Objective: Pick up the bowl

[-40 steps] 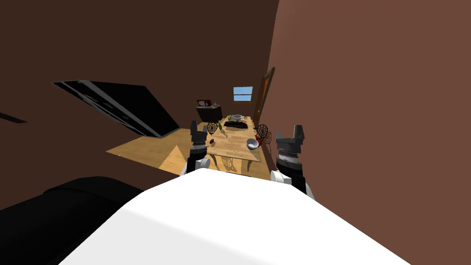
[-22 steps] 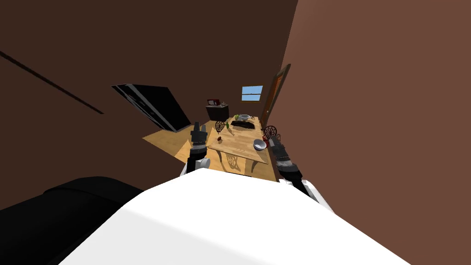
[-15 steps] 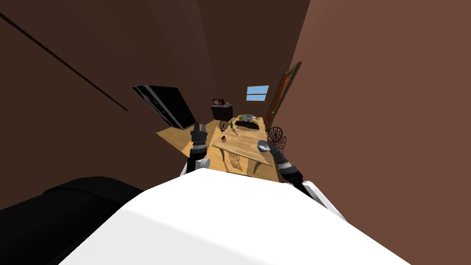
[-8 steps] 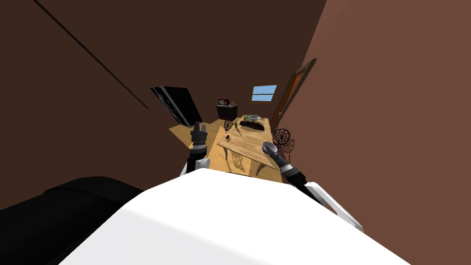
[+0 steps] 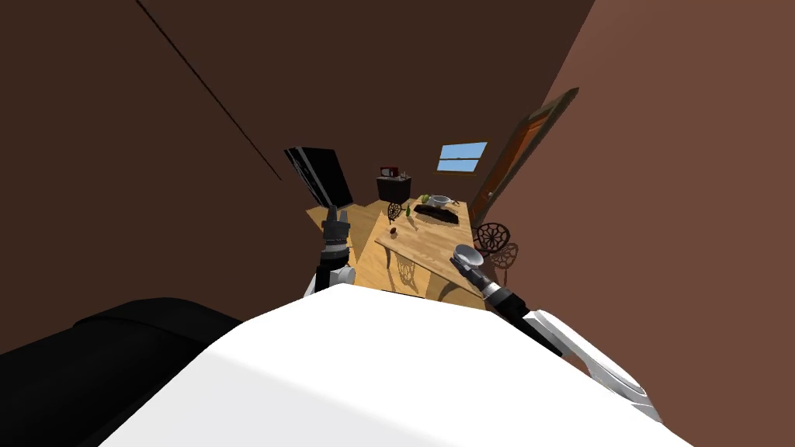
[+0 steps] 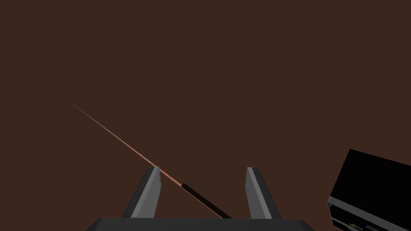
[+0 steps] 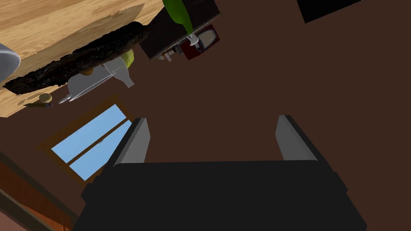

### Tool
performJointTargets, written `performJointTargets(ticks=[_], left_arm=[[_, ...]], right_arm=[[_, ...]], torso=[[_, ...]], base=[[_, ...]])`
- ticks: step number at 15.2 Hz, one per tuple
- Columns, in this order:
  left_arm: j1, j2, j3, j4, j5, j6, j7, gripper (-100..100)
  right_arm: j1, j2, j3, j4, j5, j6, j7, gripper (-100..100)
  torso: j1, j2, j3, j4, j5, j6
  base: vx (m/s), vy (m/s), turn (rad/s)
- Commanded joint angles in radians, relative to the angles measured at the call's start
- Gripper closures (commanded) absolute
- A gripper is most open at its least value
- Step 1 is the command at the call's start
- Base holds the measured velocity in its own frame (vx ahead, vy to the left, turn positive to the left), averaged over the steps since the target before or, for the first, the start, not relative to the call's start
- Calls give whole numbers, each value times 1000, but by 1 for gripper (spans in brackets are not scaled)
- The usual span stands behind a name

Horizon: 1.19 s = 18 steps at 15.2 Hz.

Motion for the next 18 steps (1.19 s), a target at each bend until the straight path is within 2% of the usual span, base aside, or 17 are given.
performJointTargets(ticks=[1, 2, 4, 5, 6, 7, 8, 9, 12, 13, 15, 16, 18], left_arm=[[0, 0, 0, 0, 0, 0, 0, 0], [0, 0, 0, 0, 0, 0, 0, 0], [0, 0, 0, 0, 0, 0, 0, 0], [0, 0, 0, 0, 0, 0, 0, 0], [0, 0, 0, 0, 0, 0, 0, 0], [0, 0, 0, 0, 0, 0, 0, 0], [0, 0, 0, 0, 0, 0, 0, 0], [0, 0, 0, 0, 0, 0, 0, 0], [0, 0, 0, 0, 0, 0, 0, 0], [0, 0, 0, 0, 0, 0, 0, 0], [0, 0, 0, 0, 0, 0, 0, 0], [0, 0, 0, 0, 0, 0, 0, 0], [0, 0, 0, 0, 0, 0, 0, 0]], right_arm=[[4, -49, -3, 36, 24, -3, 1, -100], [8, -71, 1, 73, 58, 0, 2, -100], [8, -95, 1, 73, 58, 0, 2, -100], [11, -124, 6, 110, 92, 3, 3, -100], [11, -140, 6, 110, 92, 3, 3, -100], [15, -169, 11, 147, 126, 6, 4, -100], [15, -184, 11, 147, 126, 6, 4, -100], [20, -214, 18, 175, 160, 8, 5, -100], [25, -267, 25, 221, 194, 10, 5, -100], [30, -291, 33, 253, 228, 12, 6, -100], [30, -306, 33, 256, 228, 12, 6, -100], [36, -344, 43, 289, 261, 13, 6, -100], [36, -344, 43, 292, 261, 13, 6, -100]], torso=[[0, 0, 0, 0, 0, 0], [0, 0, 0, 0, 0, 1], [0, 0, 0, 0, 0, 1], [0, 0, 0, 0, 0, 1], [0, 0, 0, 0, 0, 0], [-1, 0, 0, 0, 0, 1], [-1, -1, 0, 0, 0, 0], [-1, -1, -1, 0, 0, 0], [-1, -1, -1, 0, 0, 0], [-1, -1, -1, 0, 0, 1], [-1, -1, -1, 0, 0, 1], [-2, -1, -1, 0, 0, 1], [-1, -1, -1, 0, 0, 1]], base=[[11, 36, 228], [15, 41, 235], [13, 34, 132], [10, 29, 176], [14, 25, 204], [23, 28, 255], [24, 26, 229], [26, 28, 285], [28, 21, 224], [31, 16, 233], [29, 9, 127], [23, 15, 182], [20, 7, 126]])
